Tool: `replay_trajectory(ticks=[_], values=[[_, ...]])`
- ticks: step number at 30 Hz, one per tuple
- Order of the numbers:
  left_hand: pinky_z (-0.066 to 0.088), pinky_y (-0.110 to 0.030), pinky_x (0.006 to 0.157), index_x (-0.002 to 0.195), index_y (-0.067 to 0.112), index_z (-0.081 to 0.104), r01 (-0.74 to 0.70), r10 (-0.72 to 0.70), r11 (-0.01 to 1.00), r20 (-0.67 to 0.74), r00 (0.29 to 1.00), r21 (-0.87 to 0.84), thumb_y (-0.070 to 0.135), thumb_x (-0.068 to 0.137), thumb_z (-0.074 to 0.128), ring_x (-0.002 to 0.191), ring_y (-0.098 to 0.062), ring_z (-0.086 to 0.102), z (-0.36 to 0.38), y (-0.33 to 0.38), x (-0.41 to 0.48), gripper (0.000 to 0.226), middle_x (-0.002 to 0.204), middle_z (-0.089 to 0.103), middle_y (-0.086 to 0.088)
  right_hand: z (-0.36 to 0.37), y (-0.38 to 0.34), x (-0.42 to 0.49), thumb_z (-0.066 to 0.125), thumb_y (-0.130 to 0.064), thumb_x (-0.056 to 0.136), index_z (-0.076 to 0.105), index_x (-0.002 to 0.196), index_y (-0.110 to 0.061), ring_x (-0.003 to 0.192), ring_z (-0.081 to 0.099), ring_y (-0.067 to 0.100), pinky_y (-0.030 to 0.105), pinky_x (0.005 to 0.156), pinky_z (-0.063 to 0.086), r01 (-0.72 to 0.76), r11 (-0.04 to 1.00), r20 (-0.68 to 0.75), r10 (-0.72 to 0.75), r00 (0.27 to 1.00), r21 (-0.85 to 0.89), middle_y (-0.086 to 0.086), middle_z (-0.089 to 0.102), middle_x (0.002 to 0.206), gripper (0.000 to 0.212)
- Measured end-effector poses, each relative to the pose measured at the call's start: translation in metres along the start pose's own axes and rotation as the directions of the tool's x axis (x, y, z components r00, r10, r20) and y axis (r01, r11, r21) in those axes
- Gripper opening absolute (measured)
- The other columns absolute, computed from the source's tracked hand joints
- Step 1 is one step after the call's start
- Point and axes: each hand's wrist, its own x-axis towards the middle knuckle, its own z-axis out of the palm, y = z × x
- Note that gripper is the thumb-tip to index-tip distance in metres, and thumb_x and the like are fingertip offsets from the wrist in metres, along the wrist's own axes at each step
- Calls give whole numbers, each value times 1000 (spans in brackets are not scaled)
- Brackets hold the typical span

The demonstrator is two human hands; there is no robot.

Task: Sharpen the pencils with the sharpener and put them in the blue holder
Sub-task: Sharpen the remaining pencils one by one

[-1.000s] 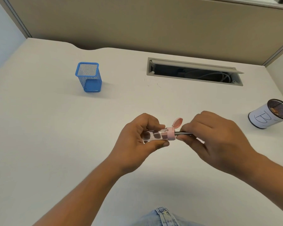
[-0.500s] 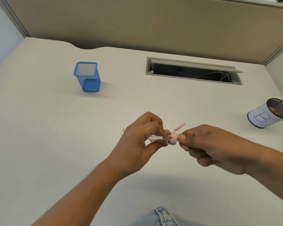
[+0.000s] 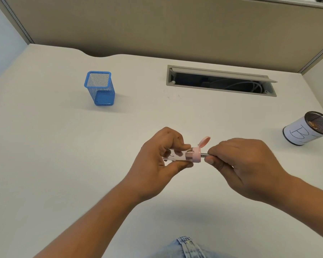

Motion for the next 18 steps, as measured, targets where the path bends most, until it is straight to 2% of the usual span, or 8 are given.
replay_trajectory(ticks=[3, 6, 8, 9, 11, 12, 14, 18], values=[[36, -4, 68, 81, 15, 57, -70, 71, 997, -20, 997, 41, 2, 73, 83, 85, 11, 58, 1, -2, -1, 30, 93, 59, 4, -2, -4, 1, 46, -32, 97, 65, 74, -12, 47, 40, 22, 31, 43, 35, -72, 995, 52, 69, 996, 66, -5, 49, 54, 36], [40, -7, 72, 81, 12, 56, -114, 117, 991, -48, 992, 67, 1, 75, 81, 89, 2, 62, 0, -6, 2, 28, 94, 57, 3, -1, -8, 4, 48, -41, 98, 59, 68, -19, 47, 35, 14, 20, 44, 28, -322, 908, 170, 284, 944, 269, -8, 40, 50, 39], [43, -10, 75, 83, 15, 57, -154, 159, 983, -42, 986, 100, -2, 76, 80, 87, -2, 61, -1, -8, 4, 30, 94, 56, 3, -1, -7, 8, 53, -43, 98, 58, 62, -21, 44, 27, 10, 18, 42, 23, -583, 689, 372, 453, 810, 430, -9, 35, 49, 43], [43, -10, 75, 83, 14, 58, -170, 175, 979, -33, 984, 108, -4, 75, 80, 86, -1, 60, -1, -9, 4, 29, 94, 56, 2, -3, -6, 10, 55, -41, 98, 58, 59, -20, 43, 24, 11, 19, 42, 21, -701, 529, 501, 491, 713, 479, -10, 32, 48, 44], [42, -8, 76, 82, 11, 58, -197, 199, 972, -6, 980, 124, -7, 75, 79, 87, 2, 60, -2, -10, 4, 28, 94, 55, 1, -5, -4, 15, 54, -36, 99, 57, 54, -19, 44, 18, 13, 21, 43, 17, -841, 182, 718, 449, 532, 510, -8, 27, 47, 48], [42, -8, 75, 83, 12, 58, -203, 204, 970, 7, 979, 132, -6, 76, 79, 88, 3, 60, -2, -11, 4, 28, 95, 55, 2, -7, -4, 17, 54, -34, 99, 56, 52, -19, 44, 16, 13, 21, 42, 16, -863, 81, 770, 414, 485, 499, -8, 25, 48, 49], [42, -9, 74, 84, 14, 57, -189, 188, 973, 21, 982, 132, -1, 77, 79, 87, -2, 61, -1, -14, 2, 27, 96, 55, 6, -7, -3, 18, 53, -33, 100, 56, 52, -19, 44, 16, 13, 20, 40, 16, -872, 98, 787, 393, 476, 479, -9, 26, 47, 49], [37, -6, 73, 84, 13, 55, -120, 124, 982, -21, 992, 149, 3, 77, 80, 87, -4, 58, -3, -21, -2, 28, 95, 55, 7, -8, 1, 20, 53, -42, 97, 57, 56, -19, 47, 19, 15, 21, 45, 20, -830, 386, 720, 427, 548, 403, -9, 31, 49, 47]])
